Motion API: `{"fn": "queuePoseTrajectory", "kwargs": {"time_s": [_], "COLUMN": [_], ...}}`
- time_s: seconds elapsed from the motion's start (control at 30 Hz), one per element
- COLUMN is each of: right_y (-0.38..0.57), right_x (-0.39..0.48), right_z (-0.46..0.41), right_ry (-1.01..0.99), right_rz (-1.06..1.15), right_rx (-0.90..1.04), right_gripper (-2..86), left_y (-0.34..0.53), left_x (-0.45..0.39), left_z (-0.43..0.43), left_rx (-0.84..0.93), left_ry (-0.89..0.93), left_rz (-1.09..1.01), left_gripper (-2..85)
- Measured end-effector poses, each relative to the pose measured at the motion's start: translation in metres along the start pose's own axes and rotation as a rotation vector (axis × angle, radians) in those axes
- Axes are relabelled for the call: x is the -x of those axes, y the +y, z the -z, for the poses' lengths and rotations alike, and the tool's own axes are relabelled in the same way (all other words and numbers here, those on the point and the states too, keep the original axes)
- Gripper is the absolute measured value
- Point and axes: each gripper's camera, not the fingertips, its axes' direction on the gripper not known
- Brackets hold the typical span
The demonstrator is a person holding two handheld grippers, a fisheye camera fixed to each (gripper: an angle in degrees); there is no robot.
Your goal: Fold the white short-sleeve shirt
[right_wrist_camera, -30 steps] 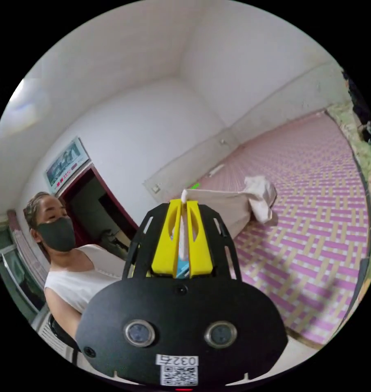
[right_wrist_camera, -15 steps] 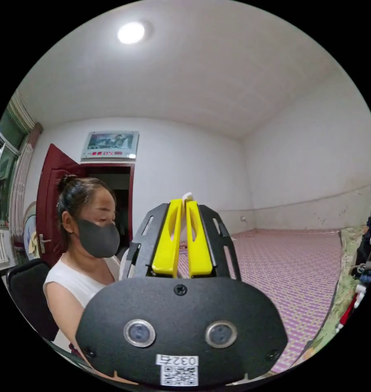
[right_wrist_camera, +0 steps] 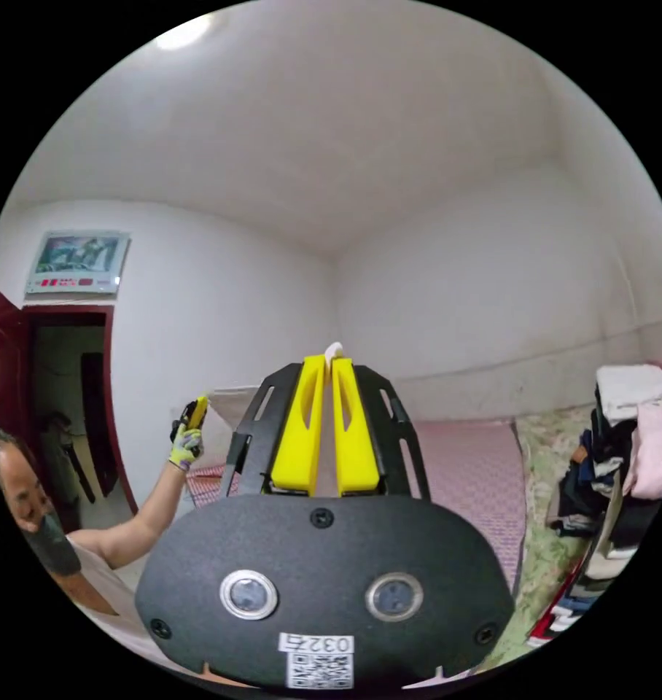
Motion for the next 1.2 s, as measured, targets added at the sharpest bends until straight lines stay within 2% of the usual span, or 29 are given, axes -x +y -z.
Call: {"fn": "queuePoseTrajectory", "kwargs": {"time_s": [0.1,0.2,0.3,0.4,0.47,0.57,0.7,1.03,1.2], "right_y": [0.000,0.045,0.125,0.229,0.309,0.384,0.422,0.450,0.471], "right_x": [0.014,0.011,-0.019,-0.050,-0.073,-0.101,-0.111,-0.113,-0.121], "right_z": [0.012,0.020,0.029,0.042,0.053,0.070,0.093,0.147,0.160], "right_ry": [-0.013,-0.024,-0.073,-0.016,0.018,0.034,0.094,0.045,0.026], "right_rz": [0.046,0.040,-0.057,-0.179,-0.320,-0.527,-0.617,-0.708,-0.773], "right_rx": [0.011,0.091,0.224,0.365,0.469,0.531,0.552,0.454,0.469], "right_gripper": [-0.6,-0.6,-0.5,-0.4,-0.5,-0.5,-0.5,-0.6,-0.4], "left_y": [0.000,0.036,0.105,0.195,0.272,0.341,0.369,0.369,0.381], "left_x": [-0.016,-0.002,0.034,0.084,0.121,0.145,0.144,0.118,0.118], "left_z": [0.010,0.036,0.089,0.149,0.195,0.227,0.232,0.238,0.250], "left_rx": [-0.009,0.107,0.225,0.379,0.467,0.507,0.582,0.690,0.702], "left_ry": [0.093,0.069,0.011,-0.090,-0.203,-0.247,-0.294,-0.278,-0.306], "left_rz": [-0.072,-0.005,0.120,0.314,0.491,0.656,0.665,0.598,0.640], "left_gripper": [-0.8,-0.8,-0.8,-0.9,-0.9,-0.9,-0.9,-0.9,-0.8]}}
